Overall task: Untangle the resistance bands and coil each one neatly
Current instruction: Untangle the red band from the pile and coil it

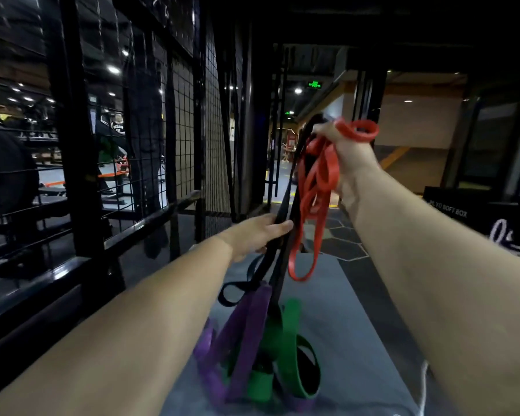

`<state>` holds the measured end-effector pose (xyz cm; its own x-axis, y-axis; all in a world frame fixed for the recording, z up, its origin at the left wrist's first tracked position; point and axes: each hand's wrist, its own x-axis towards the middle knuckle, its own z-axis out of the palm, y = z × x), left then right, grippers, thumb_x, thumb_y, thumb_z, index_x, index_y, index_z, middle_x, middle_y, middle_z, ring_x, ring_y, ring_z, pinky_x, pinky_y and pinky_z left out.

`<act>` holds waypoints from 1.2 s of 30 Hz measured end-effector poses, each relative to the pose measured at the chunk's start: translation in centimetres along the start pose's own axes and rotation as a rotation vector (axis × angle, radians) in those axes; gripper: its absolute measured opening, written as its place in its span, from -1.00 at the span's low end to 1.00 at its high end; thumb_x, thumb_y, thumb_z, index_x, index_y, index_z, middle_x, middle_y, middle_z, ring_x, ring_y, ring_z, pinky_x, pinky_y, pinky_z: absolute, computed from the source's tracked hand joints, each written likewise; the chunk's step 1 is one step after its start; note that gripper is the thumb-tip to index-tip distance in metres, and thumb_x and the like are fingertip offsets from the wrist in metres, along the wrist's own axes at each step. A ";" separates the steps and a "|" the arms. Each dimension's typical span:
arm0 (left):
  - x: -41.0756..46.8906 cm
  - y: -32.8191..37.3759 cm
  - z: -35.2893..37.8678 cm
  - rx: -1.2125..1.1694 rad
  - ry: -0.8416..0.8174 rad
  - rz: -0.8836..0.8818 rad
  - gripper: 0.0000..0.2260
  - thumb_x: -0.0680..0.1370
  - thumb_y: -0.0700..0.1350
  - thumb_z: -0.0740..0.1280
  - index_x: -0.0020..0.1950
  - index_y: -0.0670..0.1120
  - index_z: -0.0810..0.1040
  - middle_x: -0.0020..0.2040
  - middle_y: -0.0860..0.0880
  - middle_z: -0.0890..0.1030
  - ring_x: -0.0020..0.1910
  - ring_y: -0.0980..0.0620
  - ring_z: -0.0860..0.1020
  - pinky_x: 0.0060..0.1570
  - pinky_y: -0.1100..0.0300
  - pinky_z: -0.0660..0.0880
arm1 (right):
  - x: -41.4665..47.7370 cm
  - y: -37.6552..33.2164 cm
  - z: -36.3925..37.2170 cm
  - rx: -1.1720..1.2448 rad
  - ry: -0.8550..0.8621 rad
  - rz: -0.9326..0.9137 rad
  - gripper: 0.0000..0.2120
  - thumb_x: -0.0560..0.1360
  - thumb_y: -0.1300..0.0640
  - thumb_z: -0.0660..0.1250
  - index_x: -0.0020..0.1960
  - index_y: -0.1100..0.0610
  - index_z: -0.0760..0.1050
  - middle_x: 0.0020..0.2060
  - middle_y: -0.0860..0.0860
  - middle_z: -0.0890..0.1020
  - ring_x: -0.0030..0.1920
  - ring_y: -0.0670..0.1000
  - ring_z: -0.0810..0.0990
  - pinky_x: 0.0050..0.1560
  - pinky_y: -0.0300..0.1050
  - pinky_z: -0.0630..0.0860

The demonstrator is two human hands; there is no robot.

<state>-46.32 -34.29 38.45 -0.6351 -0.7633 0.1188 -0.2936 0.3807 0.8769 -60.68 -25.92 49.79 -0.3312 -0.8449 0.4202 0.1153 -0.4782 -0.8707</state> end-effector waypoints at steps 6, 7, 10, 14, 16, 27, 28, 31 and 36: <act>-1.0 -1.7 0.9 0.035 0.092 0.069 -0.73 0.55 -0.07 0.38 0.21 0.12 0.43 0.12 0.10 0.60 0.08 0.17 0.55 0.13 0.37 0.43 | 0.0 -4.3 0.4 0.067 0.053 -0.098 -0.91 0.52 0.21 0.35 -0.05 0.19 0.44 -0.37 0.04 0.51 -0.41 0.02 0.52 -0.33 -0.08 0.61; -1.3 -2.2 1.0 0.077 0.095 0.061 -0.63 0.54 -0.11 0.39 0.30 0.07 0.39 0.15 0.03 0.59 0.07 0.13 0.54 0.01 0.47 0.42 | -0.3 -4.0 0.2 0.042 0.061 -0.080 -0.91 0.53 0.21 0.35 -0.03 0.18 0.44 -0.36 0.03 0.52 -0.41 0.01 0.52 -0.39 -0.12 0.60; -2.8 -4.2 2.4 0.251 0.199 0.021 -0.55 0.50 -0.13 0.44 0.32 -0.05 0.35 -0.03 0.00 0.56 -0.12 0.11 0.53 -0.32 0.51 0.38 | -0.8 -2.1 -0.6 0.037 0.071 0.004 -0.86 0.52 0.23 0.37 0.04 0.20 0.46 -0.35 0.04 0.53 -0.34 0.04 0.55 -0.22 0.09 0.66; -2.9 -9.4 5.5 0.163 0.307 -0.099 -0.64 0.40 -0.13 0.52 0.12 -0.04 0.47 -0.14 0.12 0.56 -0.07 0.09 0.59 -0.09 0.30 0.46 | -1.6 -0.1 -1.1 0.045 0.051 0.047 -0.92 0.51 0.27 0.36 -0.10 0.18 0.46 -0.38 0.03 0.53 -0.39 0.00 0.55 -0.37 -0.09 0.61; -2.5 -12.5 6.3 0.175 0.372 -0.291 -0.70 0.38 0.05 0.49 0.01 0.03 0.49 -0.17 0.08 0.58 -0.06 -0.03 0.60 -0.04 0.13 0.52 | -1.8 0.3 -1.3 0.028 0.066 0.026 -0.93 0.52 0.27 0.36 -0.06 0.18 0.46 -0.36 0.03 0.52 -0.38 -0.02 0.54 -0.37 -0.16 0.60; -2.6 -13.5 4.5 -0.482 0.536 -0.507 -0.74 0.66 -0.08 0.12 0.11 -0.30 0.37 -0.27 -0.22 0.49 -0.54 -0.04 0.49 -0.49 0.19 0.41 | -0.2 3.3 -5.1 -0.094 0.167 0.049 -0.87 0.41 0.20 0.47 -0.08 0.17 0.56 -0.25 0.06 0.67 -0.19 0.06 0.67 0.03 0.11 0.60; -2.9 -13.3 4.3 -0.487 0.496 -0.526 -0.75 0.66 -0.09 0.12 0.04 -0.30 0.41 -0.29 -0.20 0.49 -0.55 -0.03 0.48 -0.48 0.22 0.38 | -0.1 3.8 -5.3 -0.112 0.172 0.054 -0.84 0.38 0.17 0.49 -0.09 0.15 0.56 -0.19 0.08 0.69 -0.13 0.10 0.69 0.09 0.16 0.58; -3.5 -13.5 4.0 -0.525 0.389 -0.589 -0.76 0.63 -0.11 0.22 -0.18 -0.21 0.44 -0.36 -0.14 0.48 -0.51 -0.03 0.43 -0.45 0.23 0.33 | -0.2 4.6 -5.7 -0.159 0.166 0.058 -0.82 0.36 0.14 0.52 -0.10 0.12 0.56 -0.16 0.07 0.68 -0.05 0.14 0.68 0.13 0.21 0.56; -4.3 -13.8 3.8 -0.444 0.226 -0.629 -0.85 0.53 -0.16 0.36 -0.21 -0.18 0.54 -0.39 -0.06 0.50 -0.48 0.04 0.33 -0.44 0.26 0.27 | -0.4 4.5 -6.2 -0.202 0.189 0.040 -0.75 0.41 0.12 0.49 0.03 0.16 0.56 -0.10 0.05 0.68 -0.03 0.10 0.69 0.14 0.12 0.56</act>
<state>-42.29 -34.26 24.10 -0.2713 -0.8709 -0.4099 -0.2066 -0.3632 0.9085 -65.84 -26.27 44.10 -0.5010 -0.7934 0.3457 -0.0506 -0.3719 -0.9269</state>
